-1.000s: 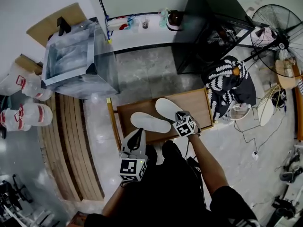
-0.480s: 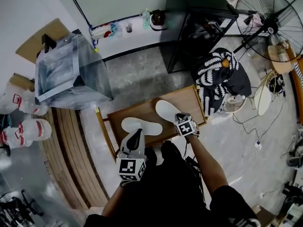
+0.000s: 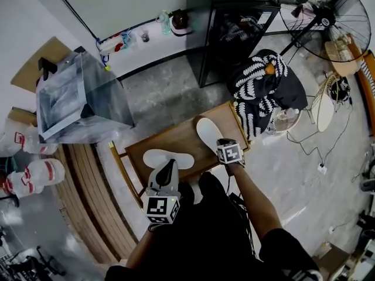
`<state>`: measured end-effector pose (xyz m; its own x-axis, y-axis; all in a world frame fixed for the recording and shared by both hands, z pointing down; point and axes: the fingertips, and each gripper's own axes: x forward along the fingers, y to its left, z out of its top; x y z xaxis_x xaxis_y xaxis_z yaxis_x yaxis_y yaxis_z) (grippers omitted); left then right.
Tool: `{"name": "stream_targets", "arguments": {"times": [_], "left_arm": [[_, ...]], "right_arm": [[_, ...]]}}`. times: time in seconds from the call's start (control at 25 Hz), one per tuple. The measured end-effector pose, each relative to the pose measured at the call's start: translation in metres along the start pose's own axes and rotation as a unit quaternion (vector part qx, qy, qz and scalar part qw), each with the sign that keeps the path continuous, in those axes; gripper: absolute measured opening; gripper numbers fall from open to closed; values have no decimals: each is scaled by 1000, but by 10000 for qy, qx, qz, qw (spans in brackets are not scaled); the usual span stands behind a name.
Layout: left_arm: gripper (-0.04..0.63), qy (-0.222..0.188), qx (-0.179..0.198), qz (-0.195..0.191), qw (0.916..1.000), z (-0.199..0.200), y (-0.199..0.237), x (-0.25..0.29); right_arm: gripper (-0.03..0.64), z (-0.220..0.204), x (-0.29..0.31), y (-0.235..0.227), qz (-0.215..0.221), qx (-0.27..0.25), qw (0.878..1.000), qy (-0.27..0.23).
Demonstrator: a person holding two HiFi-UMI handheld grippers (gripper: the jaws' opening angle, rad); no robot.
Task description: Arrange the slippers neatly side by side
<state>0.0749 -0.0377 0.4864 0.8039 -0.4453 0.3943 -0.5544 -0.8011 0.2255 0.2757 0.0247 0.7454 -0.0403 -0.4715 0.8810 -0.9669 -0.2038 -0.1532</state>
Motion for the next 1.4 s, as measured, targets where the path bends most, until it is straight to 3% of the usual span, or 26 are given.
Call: {"name": "stream_targets", "arguments": {"times": [0.6, 1.4], "left_arm": [[17, 292, 13, -264, 9992, 3, -19, 53], [17, 447, -95, -206, 9987, 1, -7, 83]], "right_arm": [[25, -9, 27, -36, 97, 904, 9957, 175], [25, -4, 57, -44, 224, 849, 9951, 458]]}}
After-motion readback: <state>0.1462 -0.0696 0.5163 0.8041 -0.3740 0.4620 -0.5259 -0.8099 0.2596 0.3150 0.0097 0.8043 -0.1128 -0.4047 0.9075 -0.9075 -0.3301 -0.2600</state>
